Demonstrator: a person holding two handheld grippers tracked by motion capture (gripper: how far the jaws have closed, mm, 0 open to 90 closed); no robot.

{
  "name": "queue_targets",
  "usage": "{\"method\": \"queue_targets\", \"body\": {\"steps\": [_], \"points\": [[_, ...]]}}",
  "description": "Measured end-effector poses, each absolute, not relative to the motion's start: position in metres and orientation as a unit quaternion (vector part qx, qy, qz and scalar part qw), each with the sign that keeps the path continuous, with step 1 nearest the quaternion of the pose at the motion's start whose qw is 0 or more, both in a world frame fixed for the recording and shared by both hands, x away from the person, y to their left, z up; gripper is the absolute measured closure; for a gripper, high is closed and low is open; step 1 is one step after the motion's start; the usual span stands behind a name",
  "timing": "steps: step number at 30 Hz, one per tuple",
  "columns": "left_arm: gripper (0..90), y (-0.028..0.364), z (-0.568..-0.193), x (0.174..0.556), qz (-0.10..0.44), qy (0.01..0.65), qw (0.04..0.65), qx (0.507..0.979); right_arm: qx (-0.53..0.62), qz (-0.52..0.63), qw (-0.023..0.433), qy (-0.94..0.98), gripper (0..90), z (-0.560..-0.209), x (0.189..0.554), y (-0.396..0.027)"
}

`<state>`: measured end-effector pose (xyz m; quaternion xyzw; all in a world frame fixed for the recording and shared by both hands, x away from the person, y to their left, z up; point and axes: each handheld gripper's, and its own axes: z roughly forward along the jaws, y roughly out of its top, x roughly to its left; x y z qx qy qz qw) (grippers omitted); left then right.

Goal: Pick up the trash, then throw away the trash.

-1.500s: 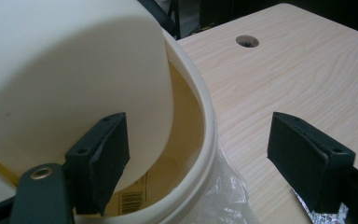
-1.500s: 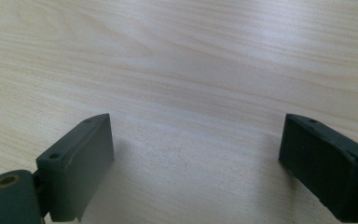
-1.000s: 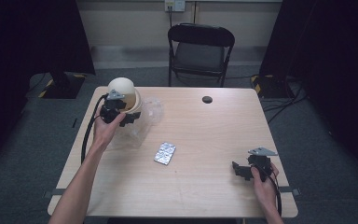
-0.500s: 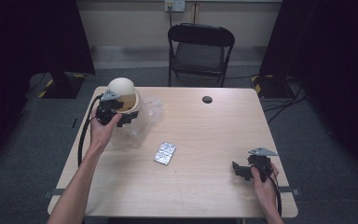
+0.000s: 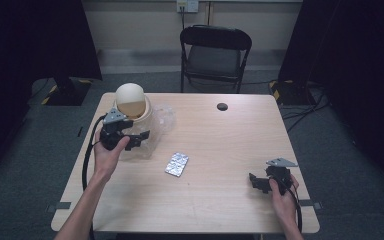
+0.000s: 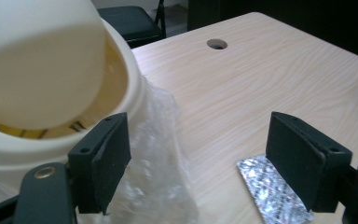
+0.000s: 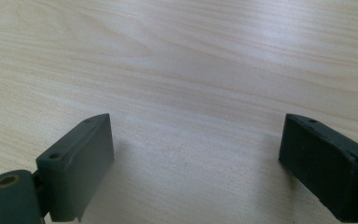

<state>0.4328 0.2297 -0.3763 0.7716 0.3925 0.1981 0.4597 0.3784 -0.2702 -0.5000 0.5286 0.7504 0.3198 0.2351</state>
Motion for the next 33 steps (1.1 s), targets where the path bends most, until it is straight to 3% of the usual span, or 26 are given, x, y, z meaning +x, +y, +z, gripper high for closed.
{"method": "queue_targets", "body": {"steps": [15, 26, 30, 33], "points": [[21.1, 0.174, -0.441, 0.415, 0.14, 0.375, 0.428, 0.81, 0.528, 0.32, 0.235, 0.75, 9.3, -0.5, 0.378, -0.27], [19.2, 0.139, -0.466, 0.42, 0.111, 0.383, 0.412, 0.819, 0.529, 0.32, 0.235, 0.75, 9.2, -0.5, 0.378, -0.27], [21.1, 0.131, -0.475, 0.416, 0.117, 0.366, 0.373, 0.844, 0.529, 0.32, 0.235, 0.75, 9.3, -0.5, 0.378, -0.27], [20.5, 0.131, -0.486, 0.417, 0.123, 0.377, 0.376, 0.837, 0.528, 0.32, 0.235, 0.75, 9.5, -0.5, 0.378, -0.27]]}}
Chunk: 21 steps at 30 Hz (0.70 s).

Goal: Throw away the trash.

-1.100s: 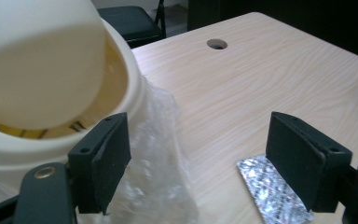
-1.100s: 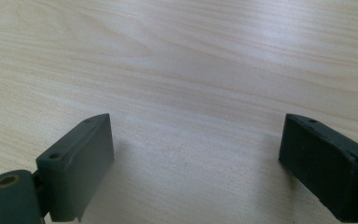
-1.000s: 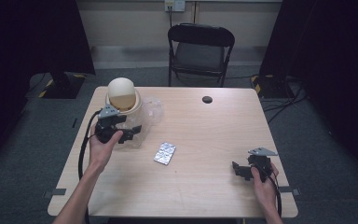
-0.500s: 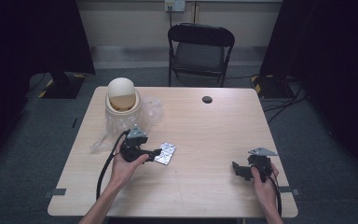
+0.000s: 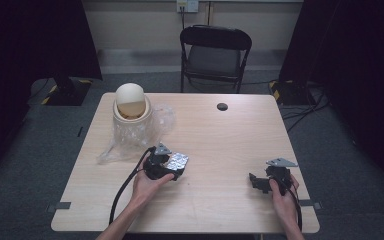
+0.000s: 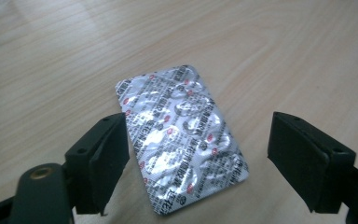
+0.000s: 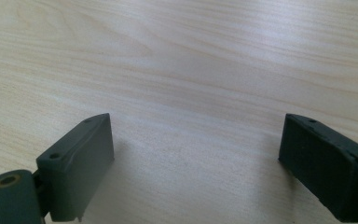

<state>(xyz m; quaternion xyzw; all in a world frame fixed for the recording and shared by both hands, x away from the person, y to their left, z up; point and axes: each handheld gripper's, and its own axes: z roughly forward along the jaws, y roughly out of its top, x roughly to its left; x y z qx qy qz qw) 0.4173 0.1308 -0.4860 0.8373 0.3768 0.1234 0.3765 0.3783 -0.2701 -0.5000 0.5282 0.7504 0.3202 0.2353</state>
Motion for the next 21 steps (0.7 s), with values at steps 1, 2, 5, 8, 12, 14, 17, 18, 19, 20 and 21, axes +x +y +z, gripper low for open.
{"method": "queue_targets", "body": {"steps": [1, 2, 5, 8, 12, 14, 17, 18, 19, 20, 21], "points": [[19.8, 0.13, -0.489, 0.418, 0.124, 0.38, 0.369, 0.839, 0.529, 0.32, 0.235, 0.75, 9.5, -0.5, 0.378, -0.27], [19.7, 0.13, -0.491, 0.419, 0.12, 0.381, 0.366, 0.841, 0.527, 0.321, 0.236, 0.751, 9.5, -0.5, 0.378, -0.27], [21.8, 0.126, -0.493, 0.417, 0.136, 0.379, 0.352, 0.845, 0.527, 0.321, 0.234, 0.751, 9.5, -0.5, 0.377, -0.27], [21.1, 0.123, -0.495, 0.416, 0.148, 0.372, 0.35, 0.847, 0.527, 0.321, 0.234, 0.751, 9.5, -0.5, 0.377, -0.27], [25.7, 0.129, -0.494, 0.418, 0.15, 0.369, 0.351, 0.847, 0.527, 0.321, 0.234, 0.751, 9.5, -0.5, 0.377, -0.27], [32.4, 0.134, -0.492, 0.419, 0.149, 0.368, 0.35, 0.849, 0.527, 0.321, 0.234, 0.751, 9.5, -0.5, 0.377, -0.27], [33.8, 0.14, -0.493, 0.421, 0.144, 0.36, 0.354, 0.851, 0.527, 0.321, 0.235, 0.751, 9.7, -0.5, 0.377, -0.27], [33.7, 0.14, -0.493, 0.421, 0.144, 0.36, 0.354, 0.851, 0.528, 0.321, 0.235, 0.751, 9.7, -0.5, 0.377, -0.27], [33.4, 0.142, -0.494, 0.422, 0.147, 0.354, 0.357, 0.852, 0.527, 0.321, 0.235, 0.751, 9.7, -0.5, 0.377, -0.27], [33.4, 0.142, -0.494, 0.423, 0.146, 0.351, 0.356, 0.854, 0.527, 0.321, 0.235, 0.751, 9.7, -0.5, 0.377, -0.27], [32.8, 0.142, -0.494, 0.423, 0.145, 0.348, 0.358, 0.854, 0.527, 0.321, 0.235, 0.751, 9.7, -0.5, 0.377, -0.27]]}}
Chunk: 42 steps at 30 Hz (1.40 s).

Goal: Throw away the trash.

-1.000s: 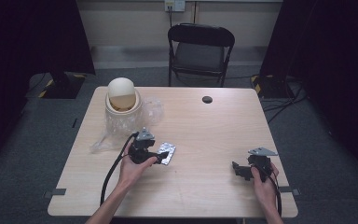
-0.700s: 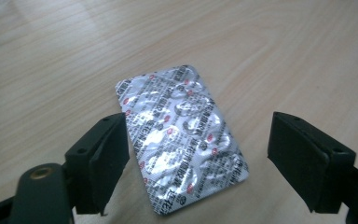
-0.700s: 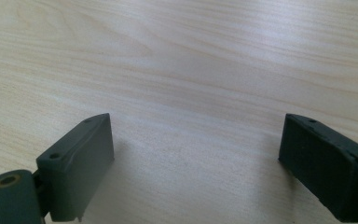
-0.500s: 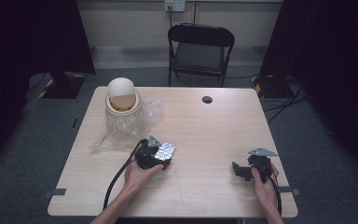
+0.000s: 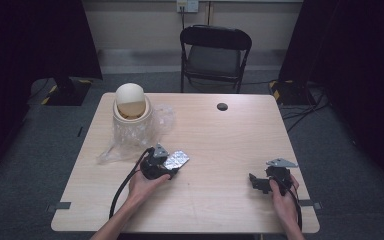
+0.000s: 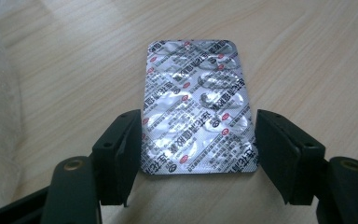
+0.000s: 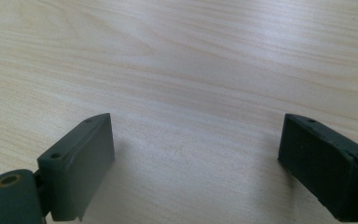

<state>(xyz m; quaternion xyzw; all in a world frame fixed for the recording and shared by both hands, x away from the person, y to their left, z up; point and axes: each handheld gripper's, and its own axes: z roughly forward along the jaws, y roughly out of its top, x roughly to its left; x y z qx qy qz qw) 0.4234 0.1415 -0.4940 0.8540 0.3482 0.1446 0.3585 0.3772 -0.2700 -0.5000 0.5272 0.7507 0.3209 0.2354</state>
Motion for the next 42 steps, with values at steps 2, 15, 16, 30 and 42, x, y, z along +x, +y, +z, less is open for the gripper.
{"method": "queue_targets", "body": {"steps": [2, 15, 16, 30, 42], "points": [[28.9, 0.141, -0.495, 0.425, 0.146, 0.346, 0.363, 0.853, 0.527, 0.321, 0.235, 0.751, 9.7, -0.5, 0.377, -0.27], [34.2, 0.146, -0.497, 0.433, 0.149, 0.339, 0.377, 0.849, 0.527, 0.321, 0.235, 0.751, 9.7, -0.5, 0.377, -0.27], [34.2, 0.148, -0.497, 0.434, 0.149, 0.341, 0.377, 0.848, 0.527, 0.321, 0.235, 0.751, 9.7, -0.5, 0.377, -0.27], [34.2, 0.169, -0.47, 0.428, 0.141, 0.342, 0.413, 0.832, 0.527, 0.321, 0.235, 0.751, 9.7, -0.5, 0.377, -0.27], [34.2, 0.165, -0.454, 0.426, 0.14, 0.322, 0.428, 0.833, 0.526, 0.322, 0.234, 0.752, 9.6, -0.5, 0.378, -0.27]]}}
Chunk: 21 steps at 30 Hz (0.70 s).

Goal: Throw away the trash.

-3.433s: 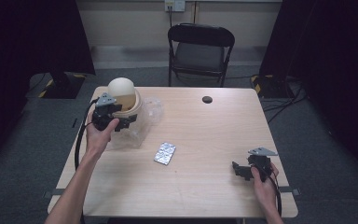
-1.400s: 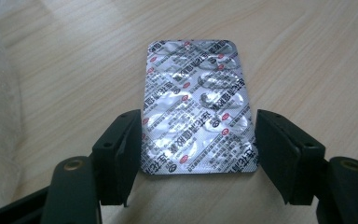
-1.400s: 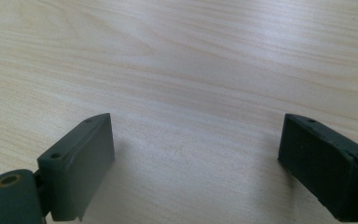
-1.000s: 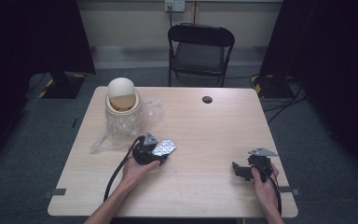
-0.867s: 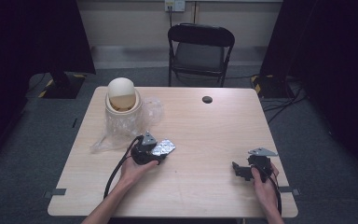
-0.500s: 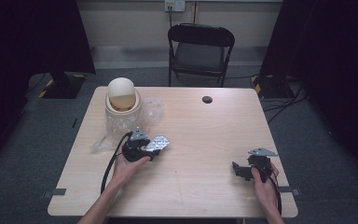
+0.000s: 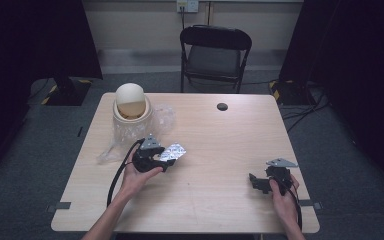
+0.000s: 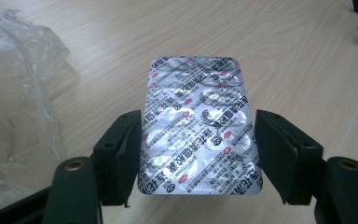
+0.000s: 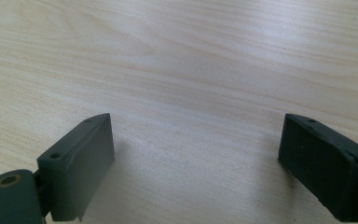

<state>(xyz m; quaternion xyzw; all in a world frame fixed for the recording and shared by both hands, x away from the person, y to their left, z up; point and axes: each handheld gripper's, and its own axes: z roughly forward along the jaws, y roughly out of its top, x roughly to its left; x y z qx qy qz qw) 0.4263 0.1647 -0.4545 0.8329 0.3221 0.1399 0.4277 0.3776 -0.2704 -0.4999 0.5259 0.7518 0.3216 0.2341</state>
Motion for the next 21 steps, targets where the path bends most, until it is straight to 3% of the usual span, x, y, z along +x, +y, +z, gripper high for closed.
{"method": "queue_targets", "body": {"steps": [21], "points": [[34.2, 0.173, -0.43, 0.421, 0.151, 0.312, 0.451, 0.822, 0.525, 0.322, 0.235, 0.752, 9.6, -0.5, 0.378, -0.27]]}}
